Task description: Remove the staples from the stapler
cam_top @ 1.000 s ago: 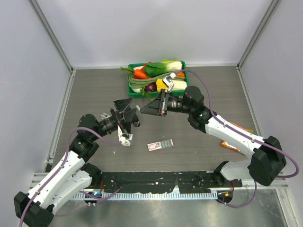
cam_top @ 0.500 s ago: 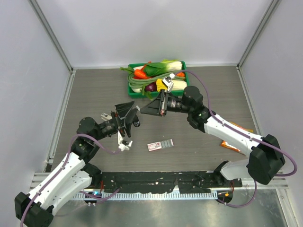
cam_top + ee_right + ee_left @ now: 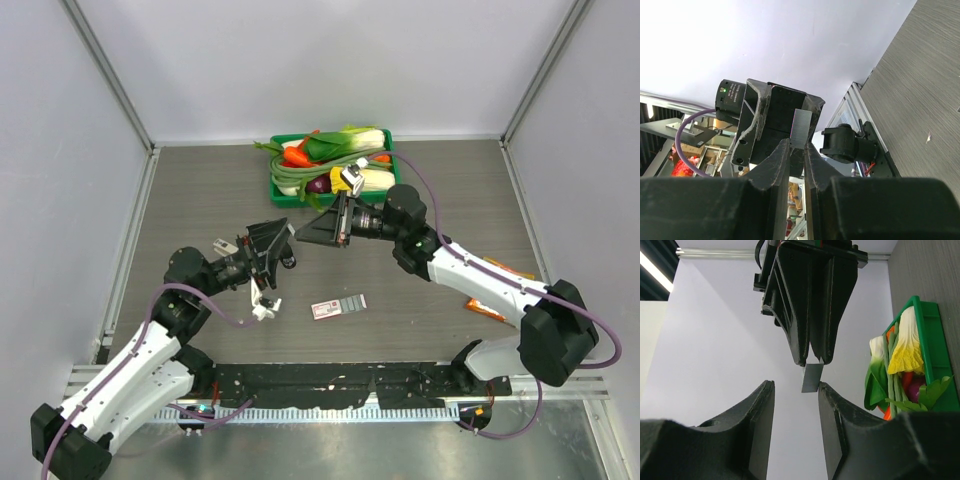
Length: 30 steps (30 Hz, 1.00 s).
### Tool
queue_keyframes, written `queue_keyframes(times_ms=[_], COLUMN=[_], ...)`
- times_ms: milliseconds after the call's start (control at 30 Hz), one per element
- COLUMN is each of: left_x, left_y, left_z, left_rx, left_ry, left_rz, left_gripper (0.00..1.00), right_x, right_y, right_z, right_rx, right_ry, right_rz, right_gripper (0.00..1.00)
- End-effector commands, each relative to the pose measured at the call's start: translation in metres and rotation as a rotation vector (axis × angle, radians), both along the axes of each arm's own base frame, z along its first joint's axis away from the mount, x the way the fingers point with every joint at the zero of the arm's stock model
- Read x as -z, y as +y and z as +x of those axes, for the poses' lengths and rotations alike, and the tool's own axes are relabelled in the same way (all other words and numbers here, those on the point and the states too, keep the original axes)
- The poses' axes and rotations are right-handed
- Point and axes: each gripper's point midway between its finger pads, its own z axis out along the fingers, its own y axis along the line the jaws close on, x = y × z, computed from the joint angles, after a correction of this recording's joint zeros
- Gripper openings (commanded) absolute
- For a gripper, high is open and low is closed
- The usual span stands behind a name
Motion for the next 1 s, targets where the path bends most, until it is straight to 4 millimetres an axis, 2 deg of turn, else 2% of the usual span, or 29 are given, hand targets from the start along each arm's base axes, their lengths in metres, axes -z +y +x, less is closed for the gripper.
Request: queue_keyframes(times_ms=[0,600,967], left_x=[-0.016,0.001,-0.009], left_y=[0.000,-0.002,-0.003], left_z=[-0.006,0.003,0.006], left_rx=[0.012,-0.014,-0.021], left_ry=[-0.063,-0.058,-0.069], left_rz=[-0.020,0.027,0.002], left_gripper=[0.44,0.48,0.47], right_x=[-0.009,-0.018,-0.009], right_y=[0.000,-0.002,0.004], right_z=[-0.001,-0.004,-0.005], right_rx=[-0.011,-0.017,-0.030], right_ry=[-0.029,-0.008,0.014], right_rz=[0.040,0.113,0.102], right_gripper=[0.10,0.10,0.10])
